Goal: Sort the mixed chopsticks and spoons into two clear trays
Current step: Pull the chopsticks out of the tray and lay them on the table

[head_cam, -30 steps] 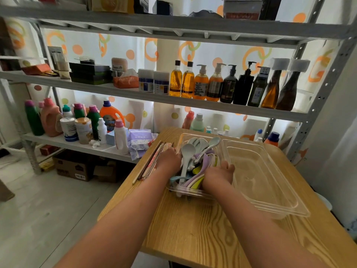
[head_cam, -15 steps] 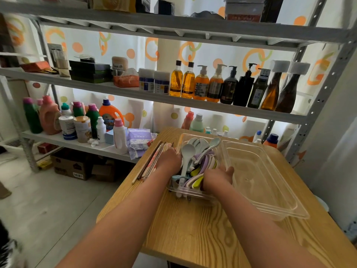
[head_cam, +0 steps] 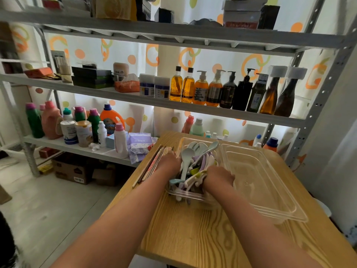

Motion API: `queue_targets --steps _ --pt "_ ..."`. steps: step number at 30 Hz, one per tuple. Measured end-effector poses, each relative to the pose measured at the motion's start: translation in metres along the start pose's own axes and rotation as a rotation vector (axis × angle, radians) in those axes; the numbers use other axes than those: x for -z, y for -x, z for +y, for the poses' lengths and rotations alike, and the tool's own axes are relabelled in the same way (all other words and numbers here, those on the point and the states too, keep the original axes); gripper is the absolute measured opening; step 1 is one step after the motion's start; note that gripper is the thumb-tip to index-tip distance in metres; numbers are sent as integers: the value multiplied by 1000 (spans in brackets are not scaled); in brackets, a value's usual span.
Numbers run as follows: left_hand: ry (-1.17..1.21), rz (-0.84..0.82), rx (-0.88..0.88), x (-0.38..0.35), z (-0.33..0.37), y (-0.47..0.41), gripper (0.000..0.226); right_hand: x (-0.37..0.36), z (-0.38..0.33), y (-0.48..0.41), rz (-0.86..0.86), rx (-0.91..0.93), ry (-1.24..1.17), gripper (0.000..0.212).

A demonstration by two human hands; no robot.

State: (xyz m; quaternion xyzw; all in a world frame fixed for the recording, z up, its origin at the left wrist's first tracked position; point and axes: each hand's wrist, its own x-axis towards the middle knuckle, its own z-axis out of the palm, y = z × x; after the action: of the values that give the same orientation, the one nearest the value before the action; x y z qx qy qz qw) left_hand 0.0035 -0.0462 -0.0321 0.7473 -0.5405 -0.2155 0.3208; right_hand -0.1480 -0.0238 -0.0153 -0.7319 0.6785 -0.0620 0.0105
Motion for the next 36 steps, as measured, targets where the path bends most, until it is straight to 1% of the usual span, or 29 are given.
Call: queue_targets --steps 3,5,8,12,16,18,22,24,25,27,29,32,36 --pt "40 0 1 1 0 2 46 14 10 -2 -6 -22 -237 16" --pt "69 3 0 1 0 3 44 25 18 1 -37 -25 -345 11" --pt "72 -1 9 1 0 4 43 27 24 5 -24 -66 -400 19" --pt "42 -2 18 2 0 6 49 22 26 10 23 -69 -408 16" --pt "1 -7 -1 4 1 7 47 21 29 8 -26 -55 -569 18" --pt "-37 -9 -15 6 1 8 45 24 30 8 -57 -90 -709 20" --pt "-114 -35 -18 10 3 9 43 44 22 12 -258 -233 -1221 19" --pt "-132 -33 -22 13 5 11 43 53 14 17 -313 -267 -1366 12" --pt "-128 -12 -26 15 5 11 43 56 11 19 -312 -266 -1408 11" --pt "-94 56 -35 17 7 12 41 59 5 24 -254 -232 -1444 17" --pt "-10 95 -64 19 10 14 36 59 0 27 -149 -178 -1442 23" --pt "115 122 -143 23 15 20 29 59 -6 28 42 -91 -1374 33" --pt "208 140 -269 29 22 21 21 64 -17 30 198 49 -1386 40"
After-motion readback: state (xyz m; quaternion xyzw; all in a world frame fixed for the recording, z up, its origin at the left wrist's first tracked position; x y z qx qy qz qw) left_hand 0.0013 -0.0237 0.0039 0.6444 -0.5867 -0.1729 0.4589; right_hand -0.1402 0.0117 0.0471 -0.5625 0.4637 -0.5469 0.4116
